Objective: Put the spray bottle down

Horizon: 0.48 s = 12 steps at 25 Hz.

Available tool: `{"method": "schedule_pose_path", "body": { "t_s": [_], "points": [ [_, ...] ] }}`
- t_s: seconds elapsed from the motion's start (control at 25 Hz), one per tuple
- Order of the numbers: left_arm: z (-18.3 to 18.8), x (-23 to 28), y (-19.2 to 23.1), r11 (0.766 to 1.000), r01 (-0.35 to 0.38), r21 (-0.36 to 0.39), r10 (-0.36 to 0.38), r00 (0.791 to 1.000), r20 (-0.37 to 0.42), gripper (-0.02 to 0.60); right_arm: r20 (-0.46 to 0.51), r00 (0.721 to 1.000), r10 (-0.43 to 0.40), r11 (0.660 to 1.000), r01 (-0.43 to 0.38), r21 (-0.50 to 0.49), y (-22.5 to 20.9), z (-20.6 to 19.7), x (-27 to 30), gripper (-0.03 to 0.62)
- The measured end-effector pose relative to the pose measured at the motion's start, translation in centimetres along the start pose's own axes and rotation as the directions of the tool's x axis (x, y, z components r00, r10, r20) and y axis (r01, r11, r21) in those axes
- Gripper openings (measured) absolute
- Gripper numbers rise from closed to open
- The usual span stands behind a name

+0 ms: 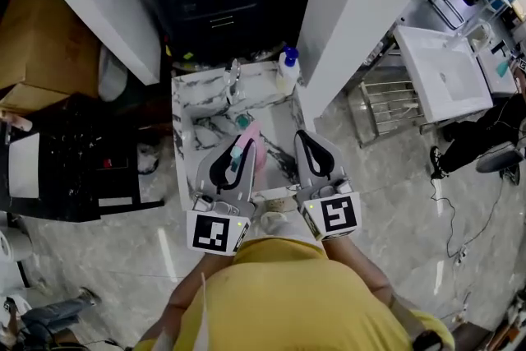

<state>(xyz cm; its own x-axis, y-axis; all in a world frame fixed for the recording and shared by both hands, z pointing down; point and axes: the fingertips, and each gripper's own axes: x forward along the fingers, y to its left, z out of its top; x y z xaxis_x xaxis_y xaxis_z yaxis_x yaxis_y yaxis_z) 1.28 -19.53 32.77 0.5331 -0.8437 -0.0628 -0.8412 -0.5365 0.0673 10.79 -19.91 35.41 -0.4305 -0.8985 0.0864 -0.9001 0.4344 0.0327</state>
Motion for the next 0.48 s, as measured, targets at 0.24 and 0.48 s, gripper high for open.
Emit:
{"method": "schedule_pose_path", "body": {
  "t_s": [0.24, 0.48],
  "points": [
    [-1.1, 4.9, 1.1, 0.996, -0.083, 0.026, 0.083, 0.996, 0.015, 0.061, -0.012, 0.998, 0.059, 0.998, -0.058, 0.006, -3.6, -1.2, 3.1, 0.002],
    [-2.4, 8.4, 2.2, 0.989, -0.142, 0.041, 0.141, 0.99, 0.015, 0.061, -0.023, 0.995, 0.101, 0.995, -0.1, 0.026, -5.5, -3.0, 6.0, 0.002]
  ]
}}
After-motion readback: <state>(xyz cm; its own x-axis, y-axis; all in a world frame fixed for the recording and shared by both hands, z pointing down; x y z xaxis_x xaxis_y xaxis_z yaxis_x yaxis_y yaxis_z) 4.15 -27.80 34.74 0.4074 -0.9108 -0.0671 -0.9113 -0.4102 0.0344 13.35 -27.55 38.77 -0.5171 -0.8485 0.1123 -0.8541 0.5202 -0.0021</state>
